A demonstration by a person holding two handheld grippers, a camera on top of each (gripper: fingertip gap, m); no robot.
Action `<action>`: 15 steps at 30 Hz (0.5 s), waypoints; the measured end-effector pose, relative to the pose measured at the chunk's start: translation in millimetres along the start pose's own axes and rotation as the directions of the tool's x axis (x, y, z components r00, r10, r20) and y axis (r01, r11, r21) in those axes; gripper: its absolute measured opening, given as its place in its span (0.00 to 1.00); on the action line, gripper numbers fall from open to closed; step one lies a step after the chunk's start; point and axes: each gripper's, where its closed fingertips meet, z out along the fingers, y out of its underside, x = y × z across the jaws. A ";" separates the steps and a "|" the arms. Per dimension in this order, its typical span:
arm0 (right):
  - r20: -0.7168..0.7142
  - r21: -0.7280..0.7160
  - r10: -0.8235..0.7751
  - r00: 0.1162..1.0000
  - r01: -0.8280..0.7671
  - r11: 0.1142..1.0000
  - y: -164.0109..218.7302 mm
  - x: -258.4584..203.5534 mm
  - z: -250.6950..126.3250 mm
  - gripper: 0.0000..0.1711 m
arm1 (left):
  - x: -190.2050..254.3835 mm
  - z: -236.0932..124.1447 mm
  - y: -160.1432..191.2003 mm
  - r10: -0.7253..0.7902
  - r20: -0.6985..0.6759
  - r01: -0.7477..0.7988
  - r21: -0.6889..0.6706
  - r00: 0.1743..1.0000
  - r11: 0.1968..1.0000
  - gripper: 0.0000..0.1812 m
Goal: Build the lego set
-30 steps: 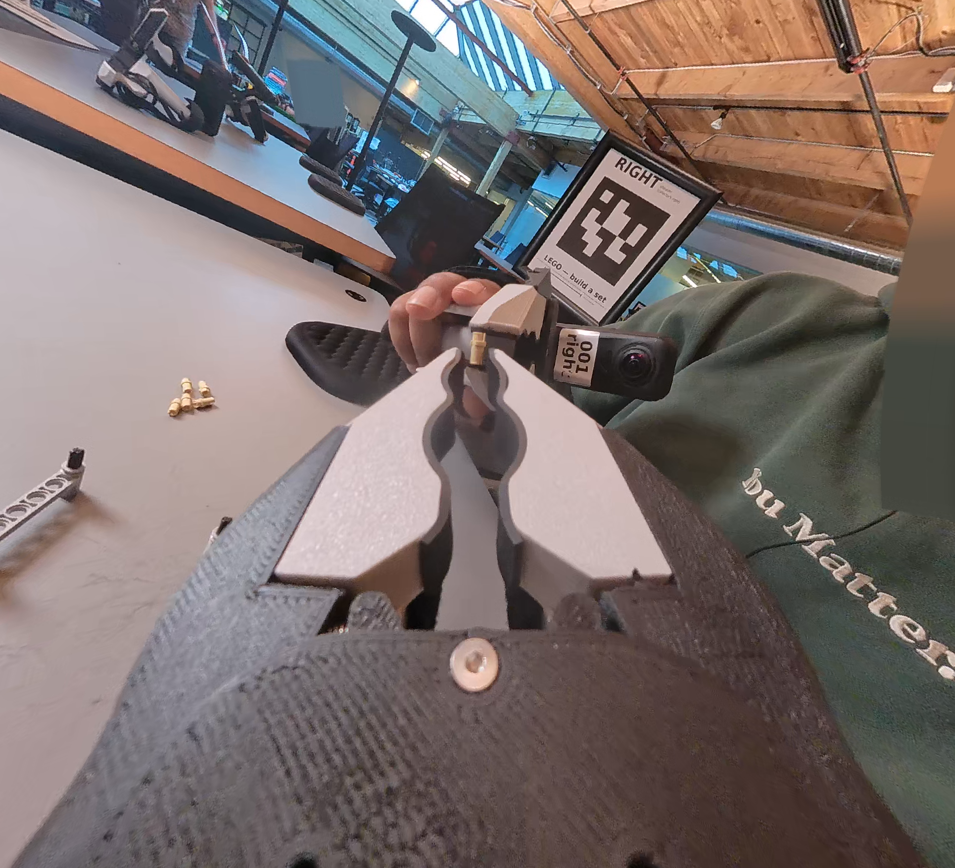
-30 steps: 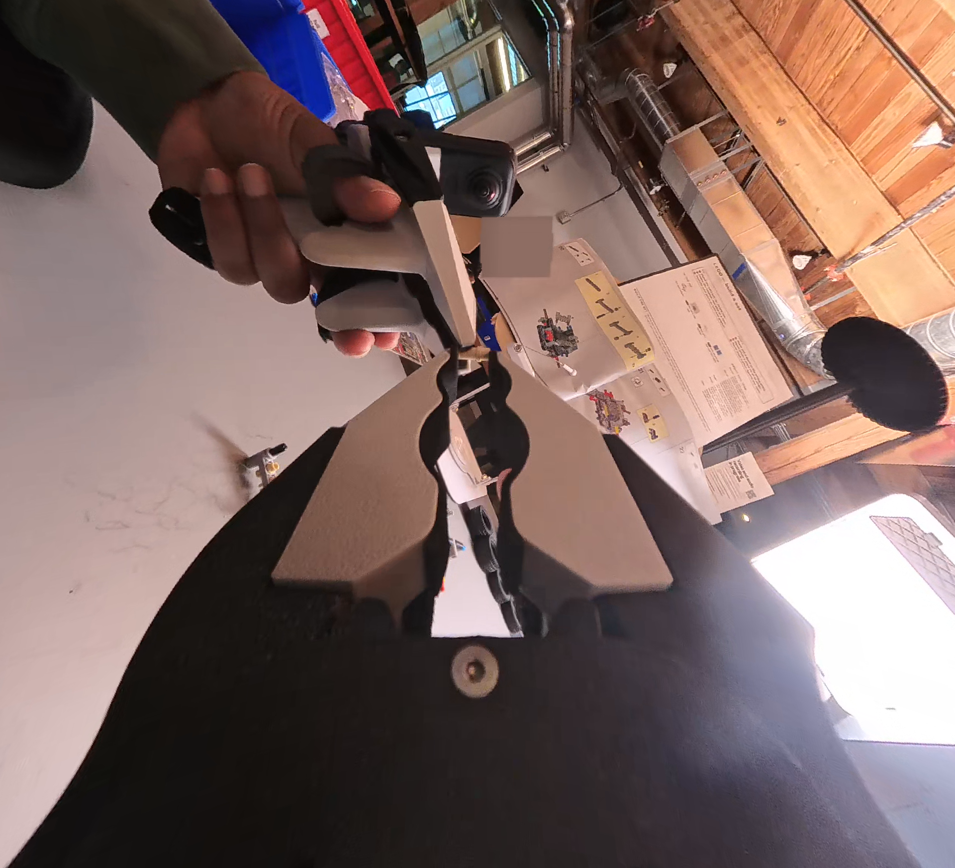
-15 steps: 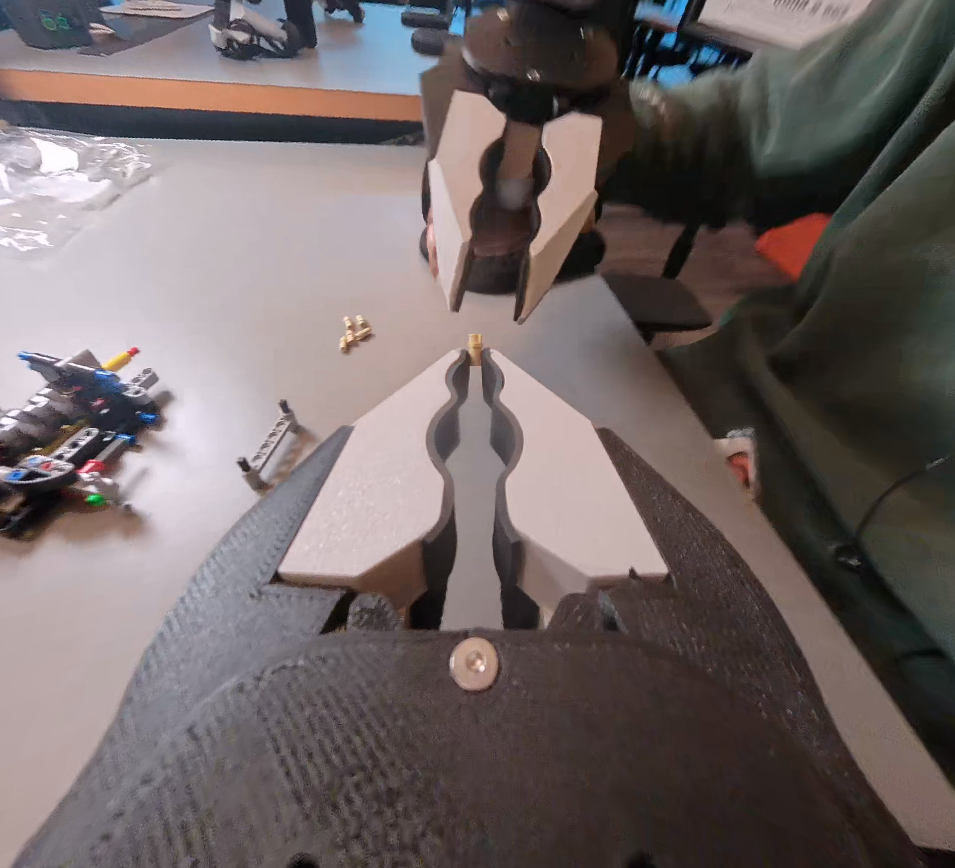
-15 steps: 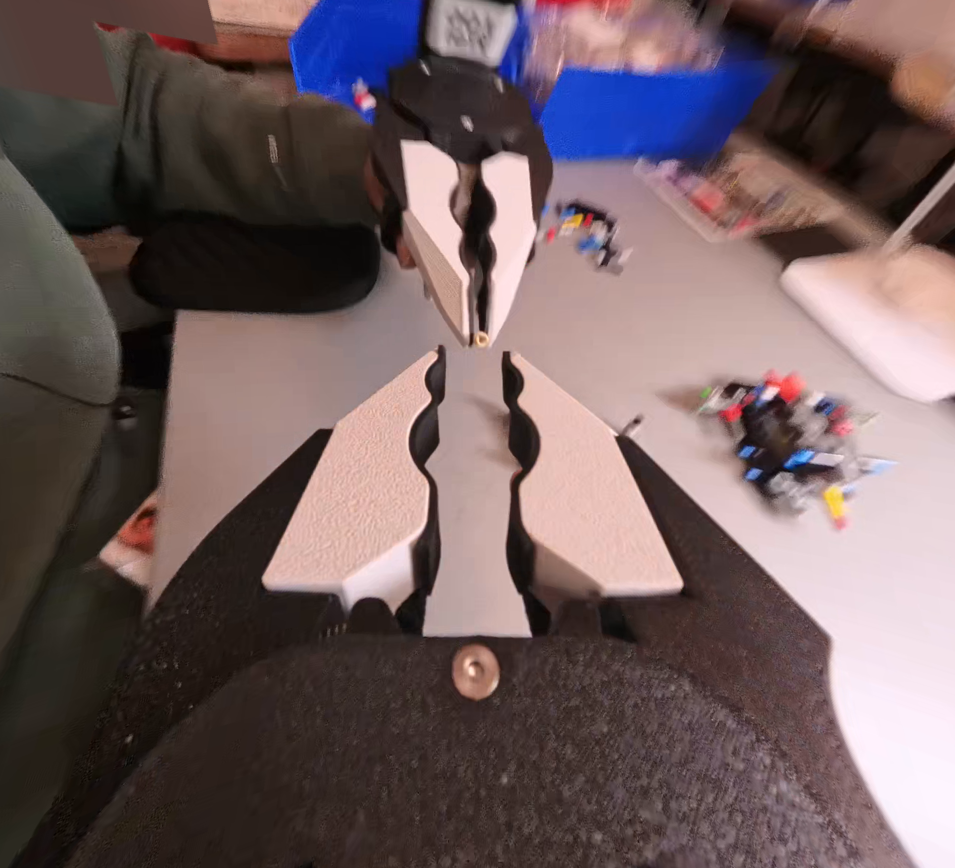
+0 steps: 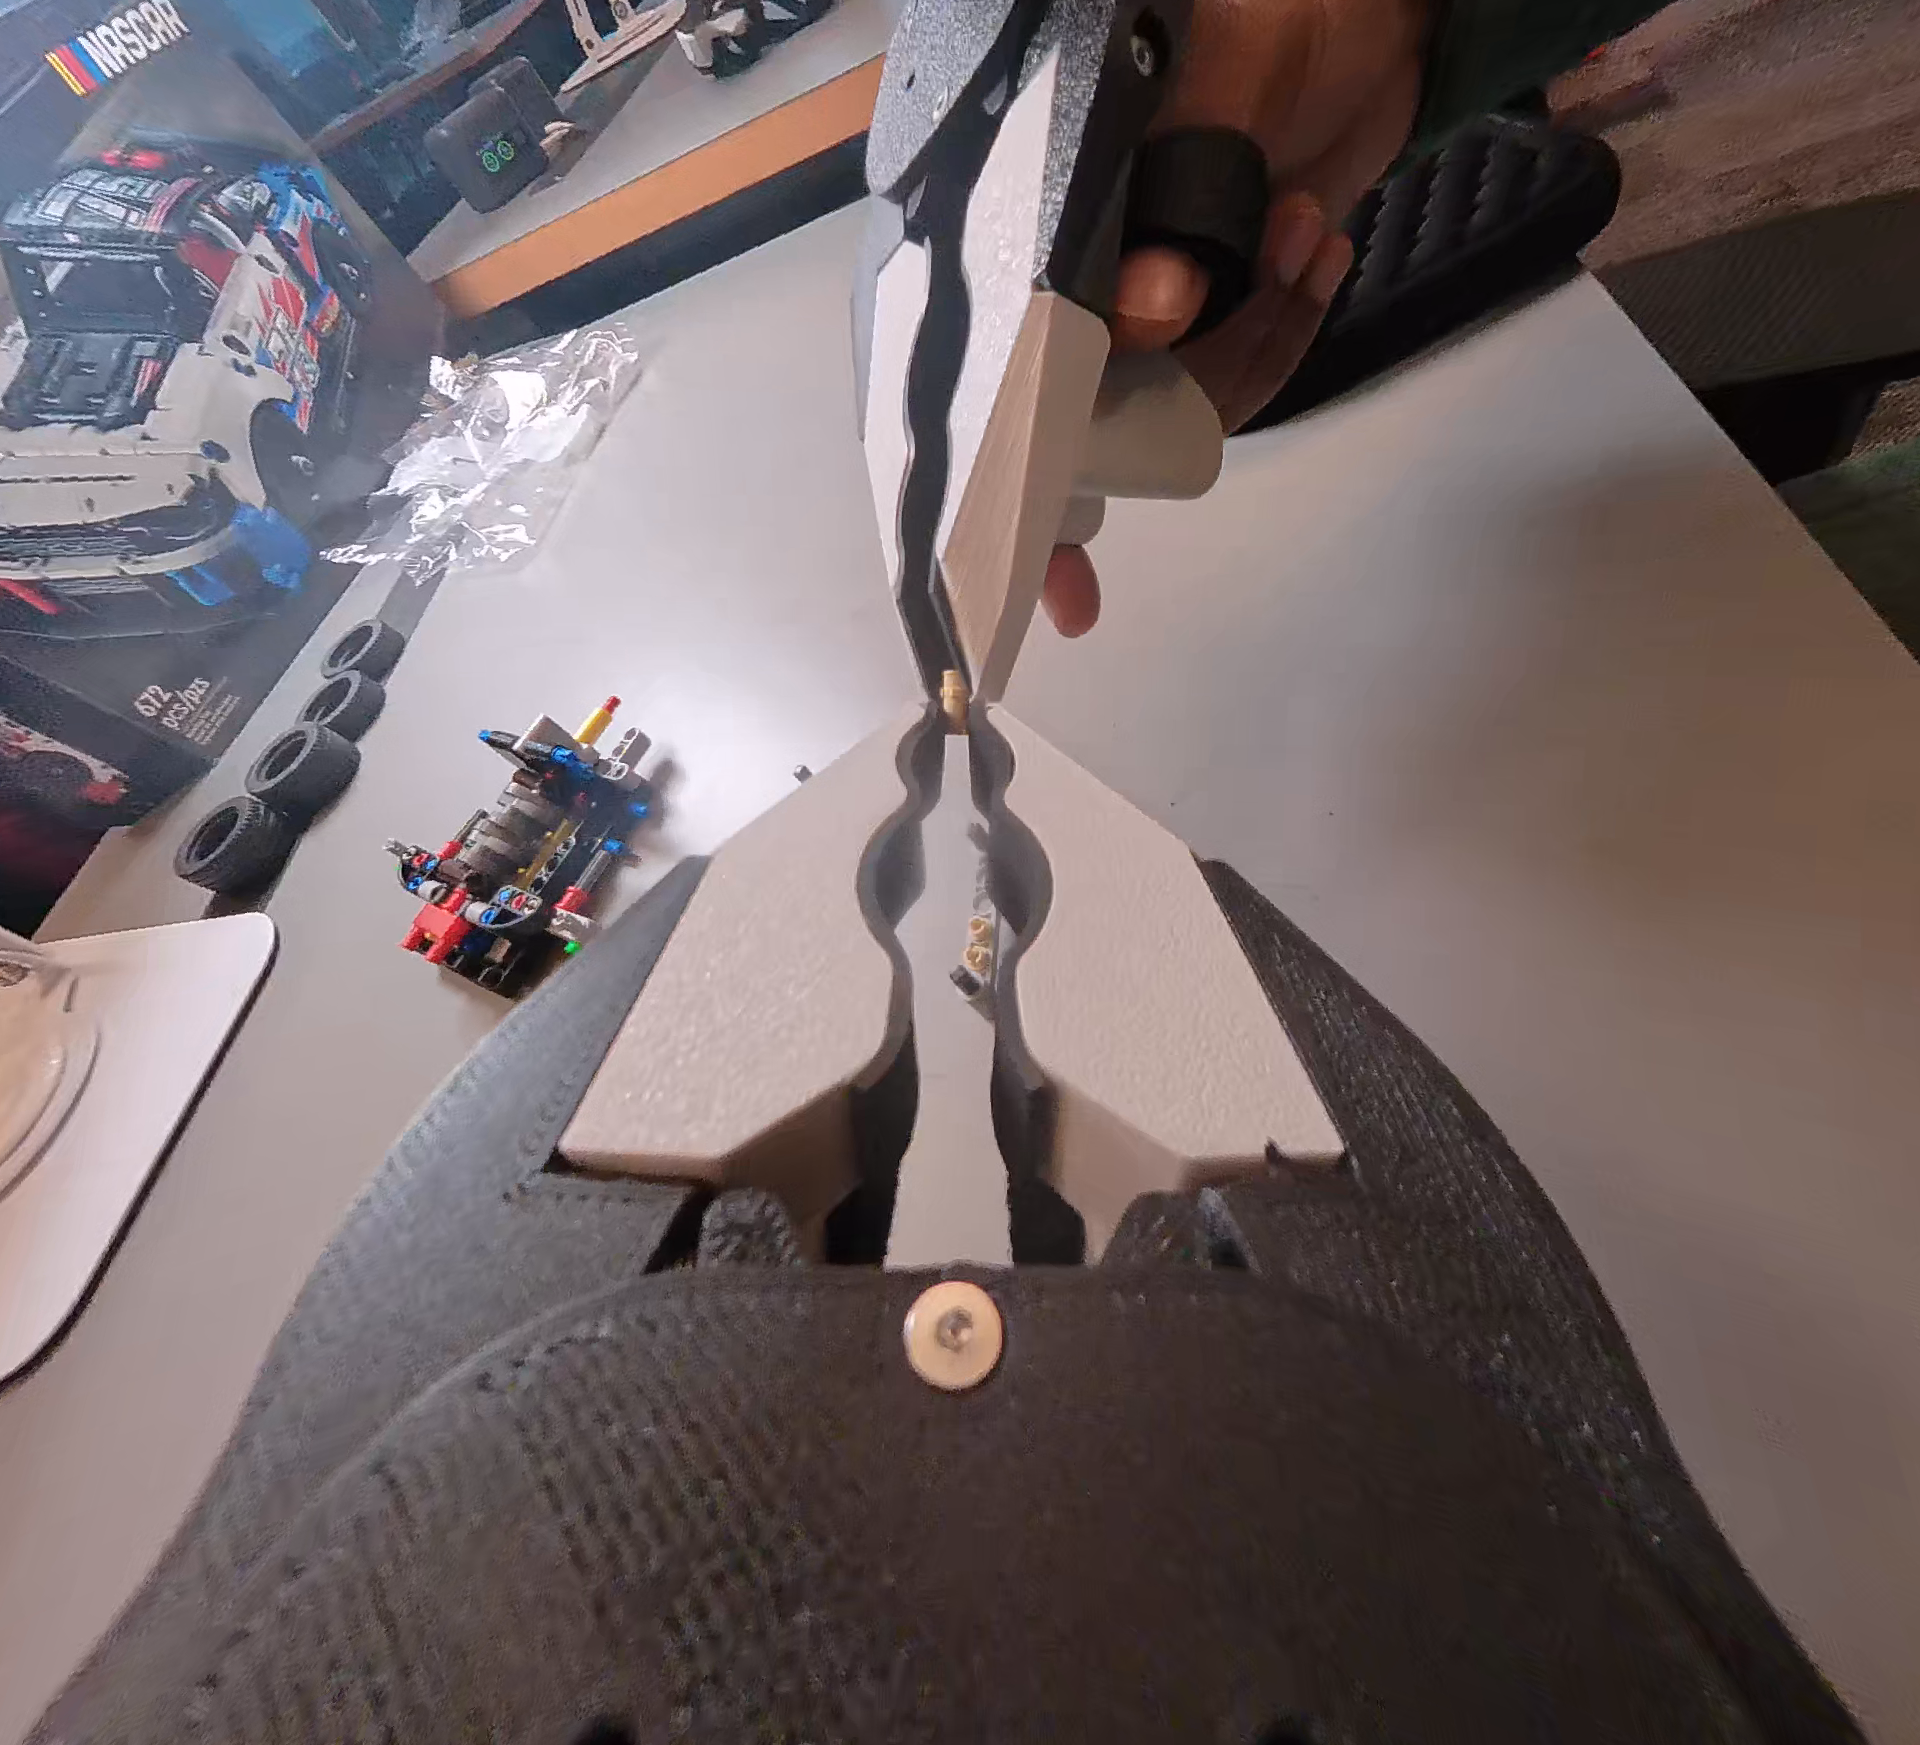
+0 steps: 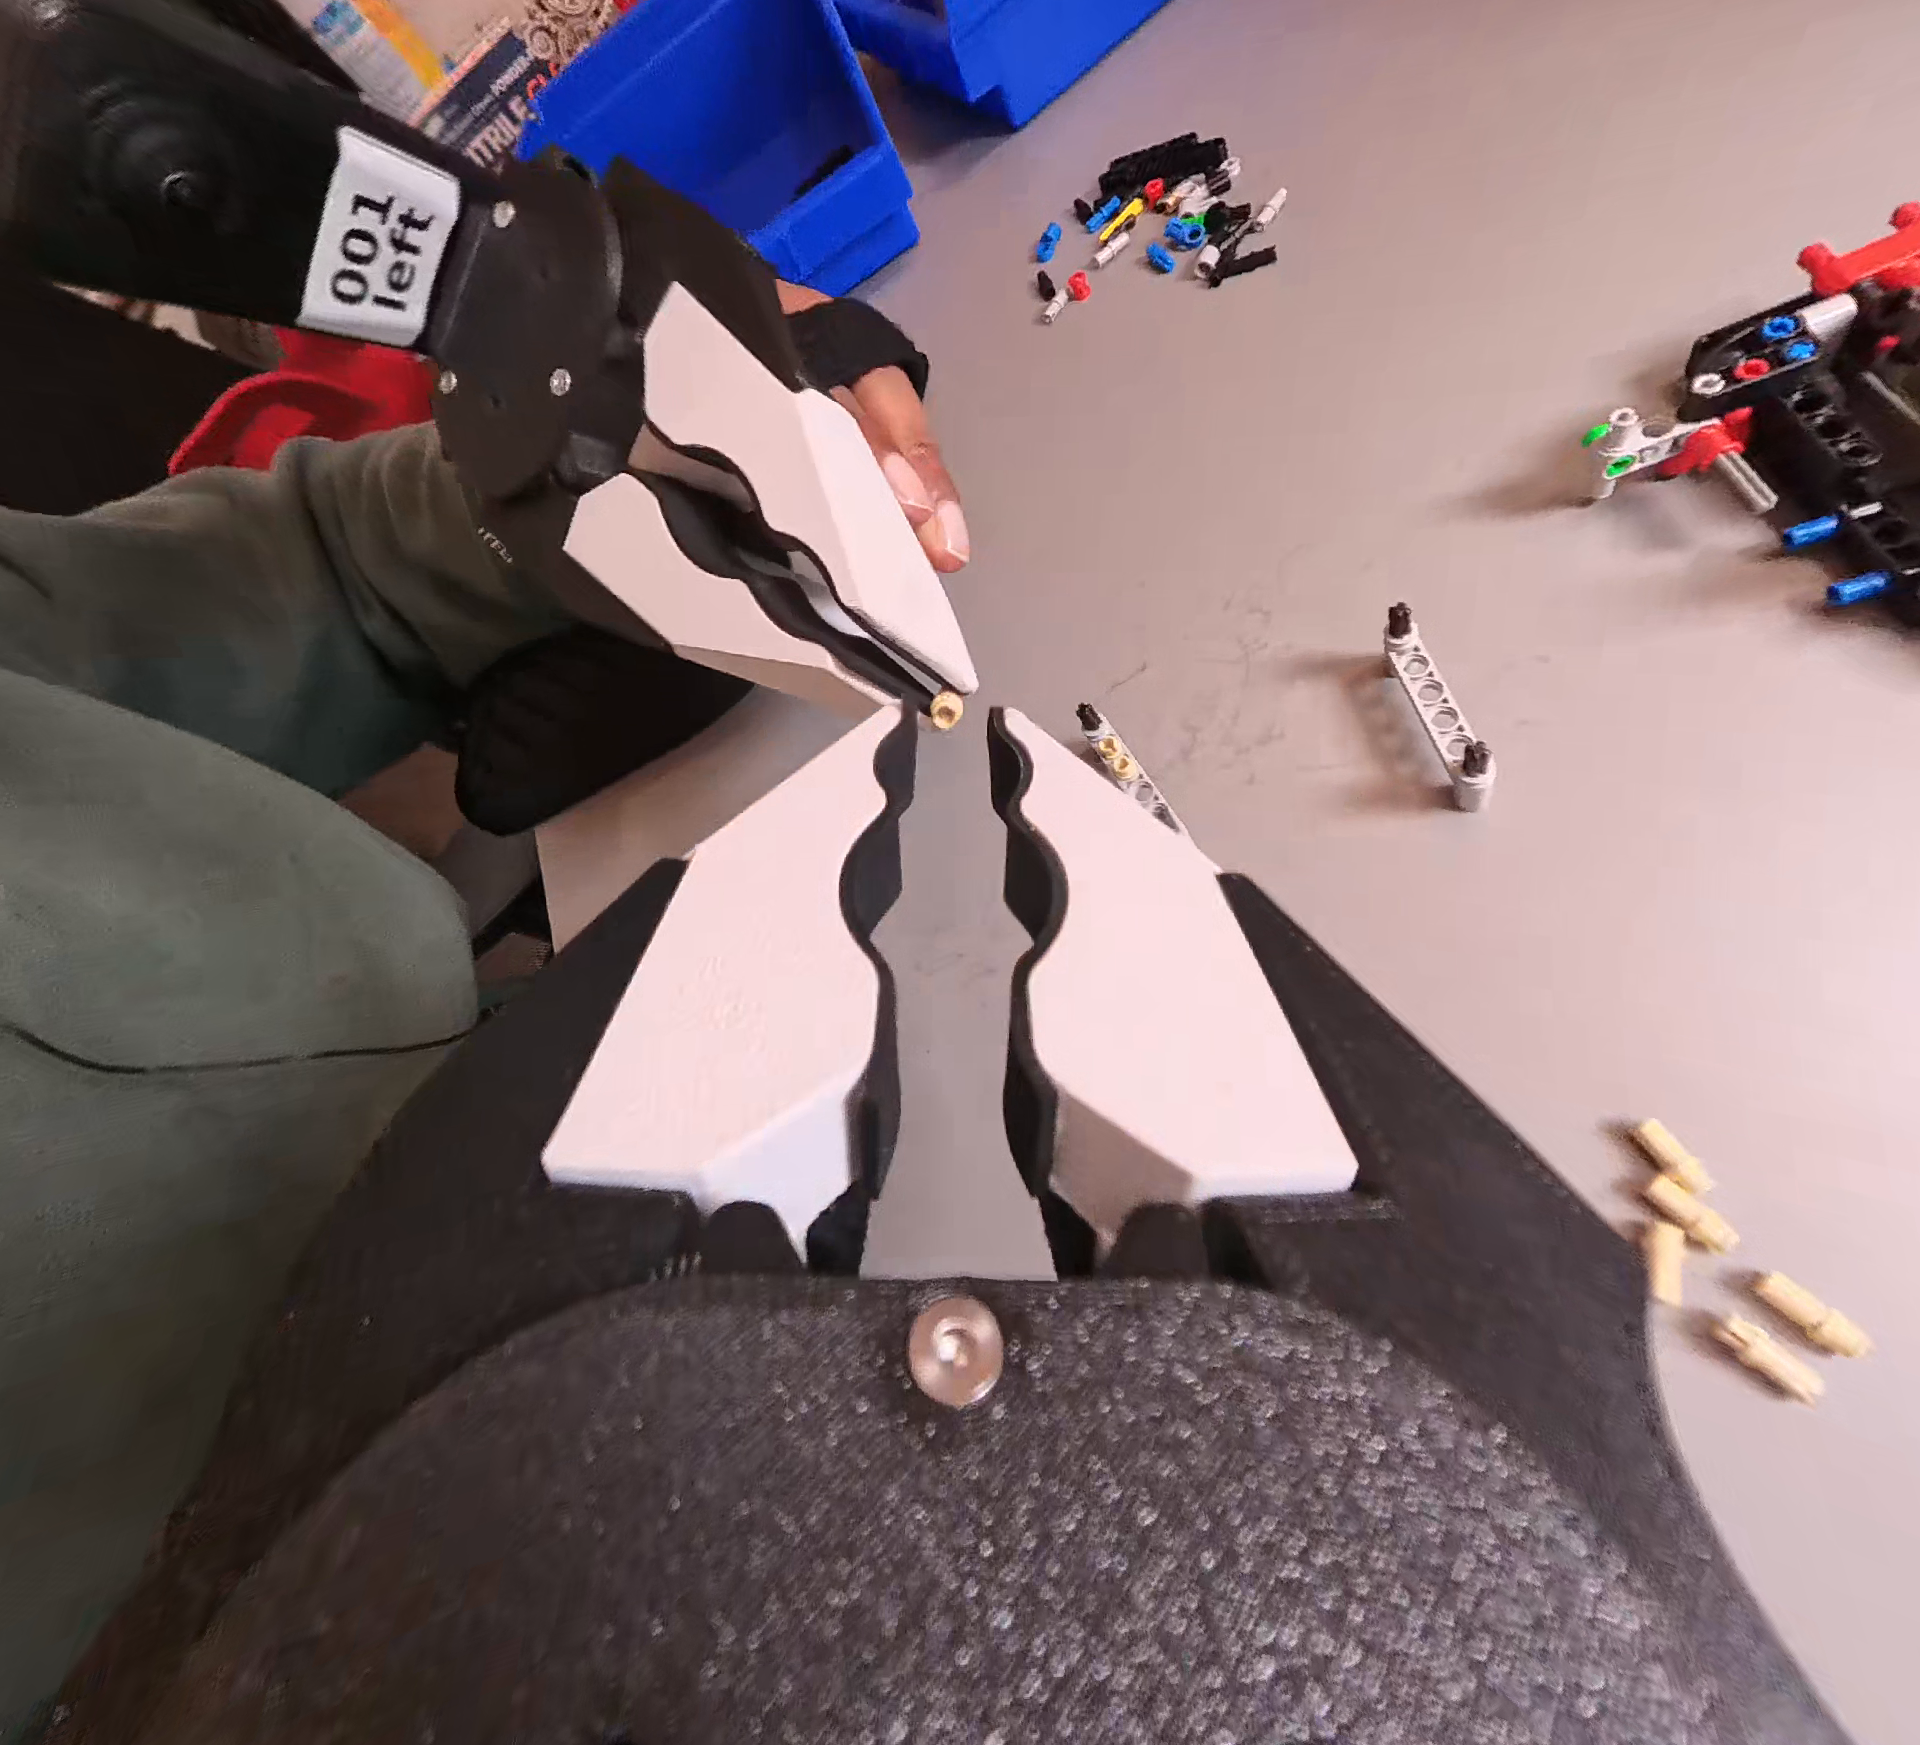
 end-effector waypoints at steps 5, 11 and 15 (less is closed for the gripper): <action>-0.006 0.040 0.032 0.999 -0.031 0.999 -4.9 1.7 2.5 0.03 | 0.0 1.3 0.5 0.041 0.031 -0.040 -0.020 0.999 0.999 0.02; -0.027 0.057 0.065 0.998 -0.063 0.996 -8.6 2.6 2.3 0.04 | -4.7 0.2 -0.6 0.063 0.077 -0.061 -0.030 0.995 0.998 0.02; -0.034 0.071 0.085 0.996 -0.082 0.994 -9.4 3.4 2.4 0.04 | -6.4 0.0 -0.1 0.069 0.092 -0.066 -0.036 0.993 0.997 0.02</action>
